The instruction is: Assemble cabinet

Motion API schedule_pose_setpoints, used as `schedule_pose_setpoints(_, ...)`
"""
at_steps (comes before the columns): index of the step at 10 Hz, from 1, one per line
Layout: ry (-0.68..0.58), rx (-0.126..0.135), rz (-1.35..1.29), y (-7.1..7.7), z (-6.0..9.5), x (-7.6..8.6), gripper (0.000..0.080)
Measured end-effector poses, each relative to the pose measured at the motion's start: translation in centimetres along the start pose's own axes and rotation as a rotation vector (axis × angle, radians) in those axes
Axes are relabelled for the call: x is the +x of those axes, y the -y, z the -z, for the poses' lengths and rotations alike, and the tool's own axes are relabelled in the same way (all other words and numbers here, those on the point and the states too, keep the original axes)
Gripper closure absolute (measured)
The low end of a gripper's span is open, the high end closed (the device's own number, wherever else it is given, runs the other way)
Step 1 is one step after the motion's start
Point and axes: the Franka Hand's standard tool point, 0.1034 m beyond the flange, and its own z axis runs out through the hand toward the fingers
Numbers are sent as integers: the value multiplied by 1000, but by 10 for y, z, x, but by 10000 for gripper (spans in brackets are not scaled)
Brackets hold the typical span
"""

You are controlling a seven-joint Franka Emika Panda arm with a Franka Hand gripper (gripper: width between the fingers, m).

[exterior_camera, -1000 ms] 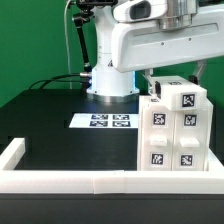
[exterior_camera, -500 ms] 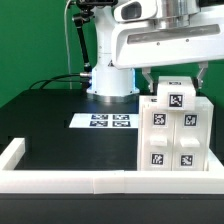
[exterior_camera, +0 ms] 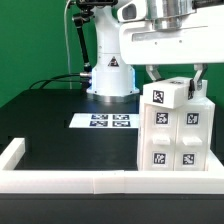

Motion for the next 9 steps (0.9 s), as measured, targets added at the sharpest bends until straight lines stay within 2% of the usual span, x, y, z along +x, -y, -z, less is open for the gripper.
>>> schedule_pose_setpoints(5,-9,17,-519,10,3,-6,243)
schedule_pose_setpoints(9,-9,35,-735,13,4,-6,243)
